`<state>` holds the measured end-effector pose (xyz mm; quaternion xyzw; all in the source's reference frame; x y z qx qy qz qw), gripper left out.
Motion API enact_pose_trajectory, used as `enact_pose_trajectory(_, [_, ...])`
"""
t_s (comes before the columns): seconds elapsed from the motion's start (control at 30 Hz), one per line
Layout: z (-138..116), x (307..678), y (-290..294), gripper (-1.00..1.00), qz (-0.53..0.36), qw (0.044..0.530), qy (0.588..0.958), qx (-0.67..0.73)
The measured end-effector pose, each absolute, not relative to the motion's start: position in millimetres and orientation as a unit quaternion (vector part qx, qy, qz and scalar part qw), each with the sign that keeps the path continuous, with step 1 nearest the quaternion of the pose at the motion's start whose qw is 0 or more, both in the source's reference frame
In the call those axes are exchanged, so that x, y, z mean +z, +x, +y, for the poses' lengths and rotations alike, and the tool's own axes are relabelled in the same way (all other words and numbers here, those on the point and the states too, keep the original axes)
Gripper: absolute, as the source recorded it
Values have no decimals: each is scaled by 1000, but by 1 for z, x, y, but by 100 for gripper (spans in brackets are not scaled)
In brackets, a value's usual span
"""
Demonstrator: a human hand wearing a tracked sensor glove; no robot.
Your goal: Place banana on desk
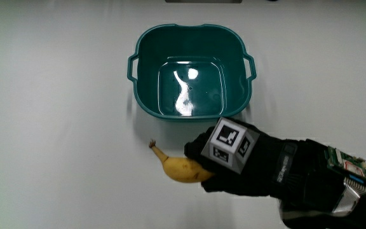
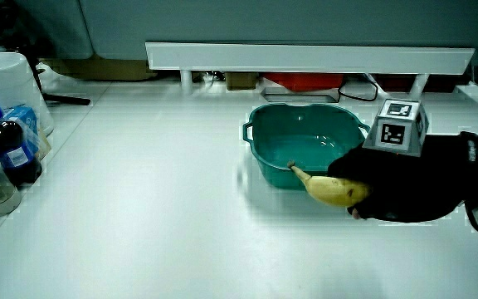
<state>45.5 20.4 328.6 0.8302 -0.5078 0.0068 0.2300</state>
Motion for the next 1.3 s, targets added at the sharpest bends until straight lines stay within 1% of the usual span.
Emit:
enact_pose_trajectory(0.13, [29,329,42,0,-519,228,824,0])
enact_pose_trajectory(0.27, [33,336,42,0,-520,240,820,5])
enact_pose_trajectory(0.33, [36,338,41,0,-520,235,821,6])
enact_pose_trajectory(0.37, [39,345,40,0,-523,244,816,5])
enact_pose_trajectory(0.53, [52,358,34,0,-526,258,810,6])
enact_pose_trajectory(0.63, [61,366,32,0,-518,258,815,7])
enact_pose_trajectory(0.7, [67,379,31,0,-509,265,819,0])
enact_pose_trajectory(0.8, [74,391,28,0,-496,278,822,-9])
enact_pose_trajectory(0.83, [76,392,27,0,-497,275,823,-9])
enact_pose_trajectory(0.9, [82,401,23,0,-491,290,822,-21])
enact_pose_trajectory(1.07, [94,415,16,0,-491,305,814,-60])
enact_pose_trajectory(1.1, [95,419,15,0,-486,315,813,-61])
enact_pose_trajectory(1.13, [96,419,14,0,-488,312,813,-65])
enact_pose_trajectory(1.23, [102,424,12,0,-494,321,805,-66])
enact_pose_trajectory(1.3, [104,424,11,0,-489,311,812,-73])
